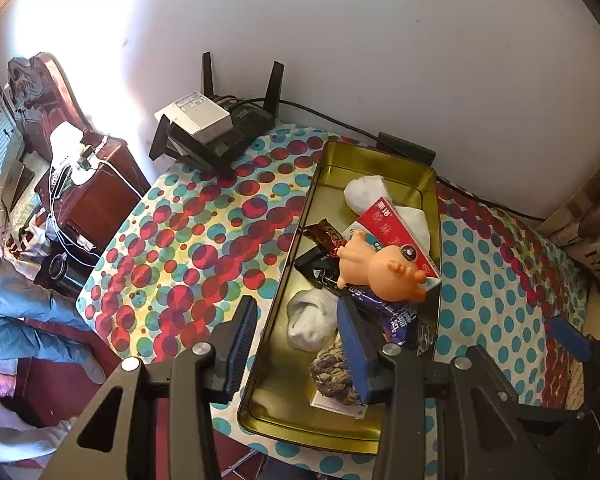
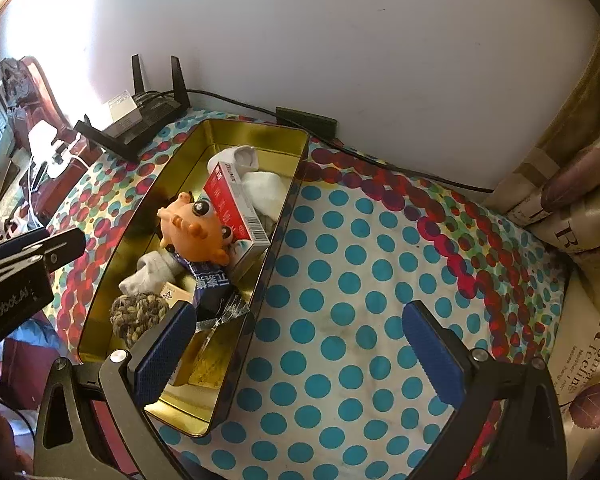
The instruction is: Organize objects
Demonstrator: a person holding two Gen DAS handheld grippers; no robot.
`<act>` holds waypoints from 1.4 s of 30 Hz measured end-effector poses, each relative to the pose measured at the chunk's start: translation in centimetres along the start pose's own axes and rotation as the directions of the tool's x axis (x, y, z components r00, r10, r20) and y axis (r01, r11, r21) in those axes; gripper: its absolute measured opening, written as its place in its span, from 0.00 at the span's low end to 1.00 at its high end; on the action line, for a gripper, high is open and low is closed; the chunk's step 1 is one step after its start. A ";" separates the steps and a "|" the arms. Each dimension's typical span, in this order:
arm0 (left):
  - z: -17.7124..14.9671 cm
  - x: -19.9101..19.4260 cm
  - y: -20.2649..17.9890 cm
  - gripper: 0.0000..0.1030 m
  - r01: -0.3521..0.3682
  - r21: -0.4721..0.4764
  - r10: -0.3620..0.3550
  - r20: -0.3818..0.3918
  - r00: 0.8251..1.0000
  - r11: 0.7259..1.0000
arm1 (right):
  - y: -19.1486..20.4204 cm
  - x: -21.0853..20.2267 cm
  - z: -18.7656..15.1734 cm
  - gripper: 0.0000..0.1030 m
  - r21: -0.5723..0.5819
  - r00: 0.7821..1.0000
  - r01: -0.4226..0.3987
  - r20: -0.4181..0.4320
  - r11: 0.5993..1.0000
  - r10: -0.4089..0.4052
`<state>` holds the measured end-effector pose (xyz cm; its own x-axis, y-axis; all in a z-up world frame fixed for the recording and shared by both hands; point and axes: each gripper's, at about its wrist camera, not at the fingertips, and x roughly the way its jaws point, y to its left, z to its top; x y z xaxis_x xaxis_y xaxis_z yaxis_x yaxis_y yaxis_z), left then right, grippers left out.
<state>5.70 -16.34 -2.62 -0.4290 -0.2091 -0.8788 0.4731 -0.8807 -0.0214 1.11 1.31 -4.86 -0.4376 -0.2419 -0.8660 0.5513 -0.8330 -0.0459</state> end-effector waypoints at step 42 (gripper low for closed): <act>-0.5 0.4 -0.7 0.63 0.015 0.010 -0.015 0.014 1.000 1.000 | -0.2 0.6 -0.6 0.99 0.009 0.999 -0.016 -0.032 1.000 0.017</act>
<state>5.55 -15.56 -3.21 -0.4469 -0.2019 -0.8715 0.4587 -0.8881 -0.0295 1.16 1.64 -5.69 -0.4057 -0.2398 -0.8820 0.5519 -0.8335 -0.0272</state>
